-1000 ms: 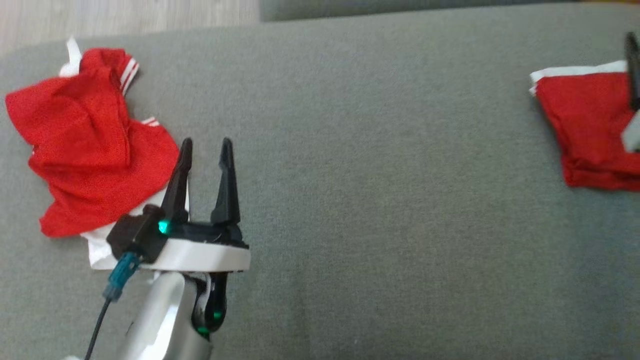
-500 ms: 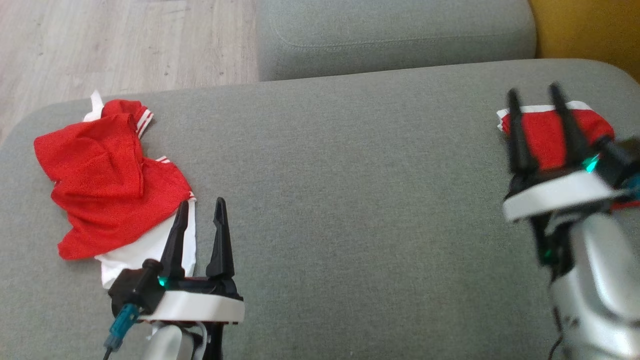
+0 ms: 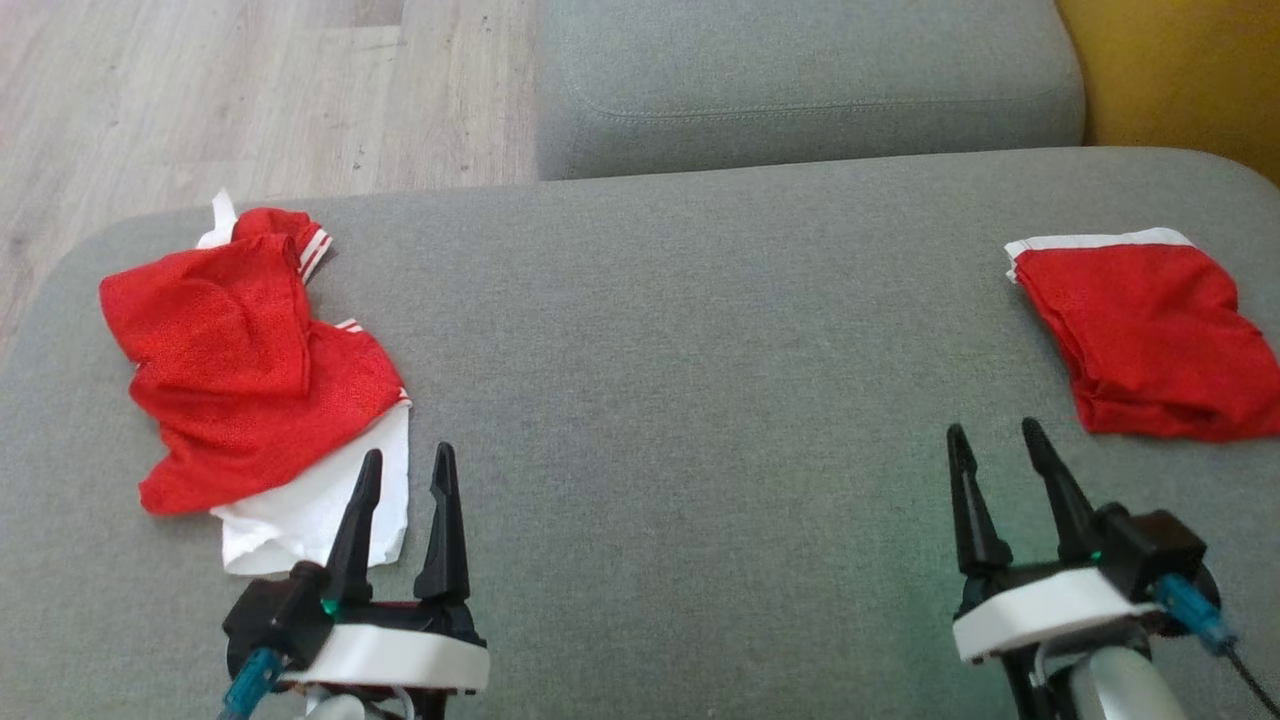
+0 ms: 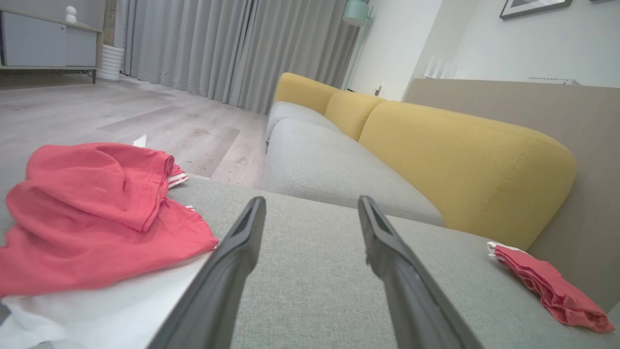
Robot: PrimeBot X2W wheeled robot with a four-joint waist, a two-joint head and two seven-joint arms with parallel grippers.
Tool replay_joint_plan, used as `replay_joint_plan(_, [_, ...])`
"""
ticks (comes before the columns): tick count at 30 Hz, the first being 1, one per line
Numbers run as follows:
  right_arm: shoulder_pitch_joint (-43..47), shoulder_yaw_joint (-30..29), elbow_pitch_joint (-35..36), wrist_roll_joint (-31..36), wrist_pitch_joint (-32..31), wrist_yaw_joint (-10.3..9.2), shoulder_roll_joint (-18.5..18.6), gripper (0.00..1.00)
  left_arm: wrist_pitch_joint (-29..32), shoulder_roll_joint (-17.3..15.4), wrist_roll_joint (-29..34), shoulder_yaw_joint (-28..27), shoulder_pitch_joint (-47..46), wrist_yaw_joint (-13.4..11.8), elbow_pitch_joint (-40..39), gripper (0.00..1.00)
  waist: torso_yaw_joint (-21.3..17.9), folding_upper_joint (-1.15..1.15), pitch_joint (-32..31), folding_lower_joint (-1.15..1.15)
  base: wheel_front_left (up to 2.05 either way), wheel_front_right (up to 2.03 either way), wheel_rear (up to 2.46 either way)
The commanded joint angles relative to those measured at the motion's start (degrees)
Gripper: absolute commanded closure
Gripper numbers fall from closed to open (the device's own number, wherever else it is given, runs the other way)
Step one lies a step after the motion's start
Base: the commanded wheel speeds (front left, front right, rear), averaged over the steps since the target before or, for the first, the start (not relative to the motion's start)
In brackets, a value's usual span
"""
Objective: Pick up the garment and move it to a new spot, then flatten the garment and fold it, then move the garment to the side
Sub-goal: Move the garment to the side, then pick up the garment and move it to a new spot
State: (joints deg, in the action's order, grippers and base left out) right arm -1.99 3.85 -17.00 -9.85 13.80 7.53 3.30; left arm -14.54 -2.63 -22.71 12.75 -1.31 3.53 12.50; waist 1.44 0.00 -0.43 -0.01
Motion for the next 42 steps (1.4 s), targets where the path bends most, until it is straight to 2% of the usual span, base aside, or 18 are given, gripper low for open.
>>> replay_joint_plan(1, [-1.1, 1.2, 1.5, 0.6, 1.0, -0.04, -0.3, 0.00, -0.5, -0.2, -0.2, -1.9, -1.5, -0.1, -1.9, 0.00, 0.1, 0.00, 0.0, 0.01, 0.00, 0.00, 0.00])
replay_joint_plan(17, [-0.2, 1.4, 4.3, -1.4, 1.2, -0.04, -0.4, 0.00, -0.5, -0.2, -0.3, -2.0, -1.4, -0.3, -2.4, 0.00, -0.2, 0.00, 0.4, 0.01, 0.00, 0.00, 0.00])
replay_joint_plan(25, [0.5, 1.9, 4.2, -1.8, 1.2, -0.04, -0.4, 0.00, -0.5, -0.2, -0.8, -2.1, -1.7, -0.7, -1.6, 0.00, 1.9, 0.00, 0.0, 0.01, 0.00, 0.00, 0.00])
replay_joint_plan(42, [2.2, 8.7, 3.5, -5.3, 1.2, -0.04, -0.4, 0.00, -0.5, -0.2, 1.3, -5.2, 0.1, -0.6, -0.9, 0.00, 14.1, 0.00, -2.4, 0.01, 0.00, 0.00, 0.00])
